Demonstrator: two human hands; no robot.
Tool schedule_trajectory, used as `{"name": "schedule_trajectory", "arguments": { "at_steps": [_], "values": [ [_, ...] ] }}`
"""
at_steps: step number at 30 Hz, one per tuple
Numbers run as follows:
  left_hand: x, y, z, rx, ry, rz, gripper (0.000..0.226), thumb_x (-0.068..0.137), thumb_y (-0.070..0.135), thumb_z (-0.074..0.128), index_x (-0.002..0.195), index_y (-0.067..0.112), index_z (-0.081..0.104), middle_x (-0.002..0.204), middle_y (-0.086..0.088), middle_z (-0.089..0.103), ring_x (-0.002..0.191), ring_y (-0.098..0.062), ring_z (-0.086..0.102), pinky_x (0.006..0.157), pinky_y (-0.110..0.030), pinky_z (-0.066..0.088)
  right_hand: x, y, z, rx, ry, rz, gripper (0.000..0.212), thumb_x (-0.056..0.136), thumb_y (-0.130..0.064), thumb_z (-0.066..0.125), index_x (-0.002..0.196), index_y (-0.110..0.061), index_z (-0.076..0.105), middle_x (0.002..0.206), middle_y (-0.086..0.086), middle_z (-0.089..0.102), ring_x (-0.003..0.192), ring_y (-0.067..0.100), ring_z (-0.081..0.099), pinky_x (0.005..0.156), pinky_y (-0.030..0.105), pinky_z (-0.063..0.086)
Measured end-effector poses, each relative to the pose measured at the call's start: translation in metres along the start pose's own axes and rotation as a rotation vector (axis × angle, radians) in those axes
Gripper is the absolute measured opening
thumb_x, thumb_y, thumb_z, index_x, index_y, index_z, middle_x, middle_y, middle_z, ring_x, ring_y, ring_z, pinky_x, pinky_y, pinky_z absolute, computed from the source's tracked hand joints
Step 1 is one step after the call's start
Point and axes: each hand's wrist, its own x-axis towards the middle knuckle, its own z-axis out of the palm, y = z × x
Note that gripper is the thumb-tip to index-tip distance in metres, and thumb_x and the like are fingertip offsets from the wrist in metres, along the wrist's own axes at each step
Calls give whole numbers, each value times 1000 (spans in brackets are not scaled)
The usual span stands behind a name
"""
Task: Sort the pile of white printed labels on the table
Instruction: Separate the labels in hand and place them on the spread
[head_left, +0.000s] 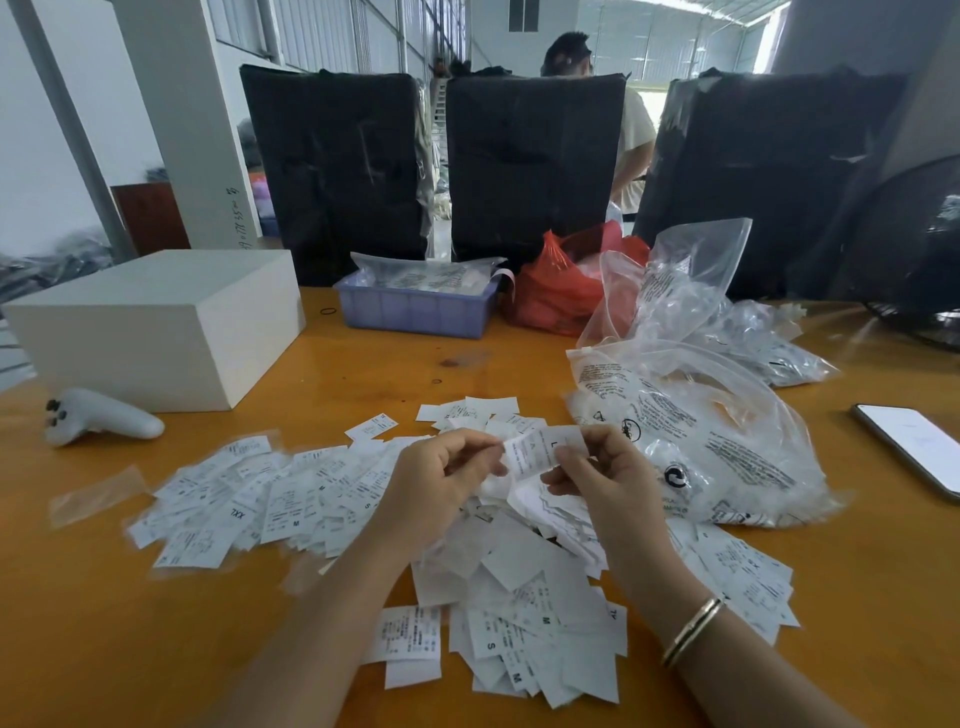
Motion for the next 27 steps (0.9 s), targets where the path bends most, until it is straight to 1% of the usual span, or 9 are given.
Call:
{"name": "schedule_trajectory", "arguments": {
  "at_steps": [4,8,13,16,19,21,23,25,27],
  "values": [
    [-1,1,1,-15,5,13,19,93,19,59,90,35,67,79,18,72,72,4,64,66,-9,49,3,3,-3,-26,85,-13,8,88,-4,61,87,-12,61,74,-1,70,65,16,69,58,22,55],
    [0,1,2,-70,9,-2,16,91,18,62,92,33,68,80,15,73,74,3,66,67,-10,49,1,5,-2,-31,99,-39,10,87,-3,62,85,-13,61,74,4,69,65,17,69,57,21,54],
    [0,3,-1,-88,92,-1,16,92,20,60,89,34,68,76,16,73,69,3,65,63,-8,48,-1,2,-2,-34,-39,-54,11,88,1,58,85,-9,61,75,6,69,63,17,67,57,21,53],
    [1,2,-1,-59,98,4,15,92,22,59,88,34,68,75,17,72,67,1,64,63,-9,49,-2,1,-3,-55,-117,-33,10,89,2,56,87,-7,62,75,5,69,63,16,66,58,21,53],
    [0,4,0,-85,40,-17,8,88,34,61,91,35,68,79,17,72,72,1,65,65,-11,50,-2,2,-3,-95,-107,-45,10,89,1,57,87,-7,63,71,3,68,62,14,66,58,20,53],
    [-1,4,1,-135,-15,-56,18,78,45,67,95,38,67,85,13,72,80,-2,66,70,-13,52,0,3,-4,-109,-67,-48,11,89,0,57,86,-9,62,67,0,68,61,13,66,57,21,53],
    [0,2,1,-135,-30,-81,23,78,32,75,98,38,65,87,9,71,83,-6,67,74,-17,54,1,3,-5,-112,-37,-48,11,89,0,57,86,-10,62,67,0,68,61,14,66,57,22,53],
    [-1,1,2,-96,-10,-74,27,82,18,74,98,38,65,86,10,71,84,-6,67,76,-18,54,2,3,-5,-104,-37,-52,12,89,1,57,86,-9,62,69,1,69,61,14,66,57,21,53],
    [0,2,2,-96,29,-70,24,83,17,72,94,38,67,85,13,72,85,-4,66,75,-15,53,1,3,-6,-108,-54,-64,13,89,2,57,86,-9,62,70,1,69,60,14,66,56,21,53]
  ]
}}
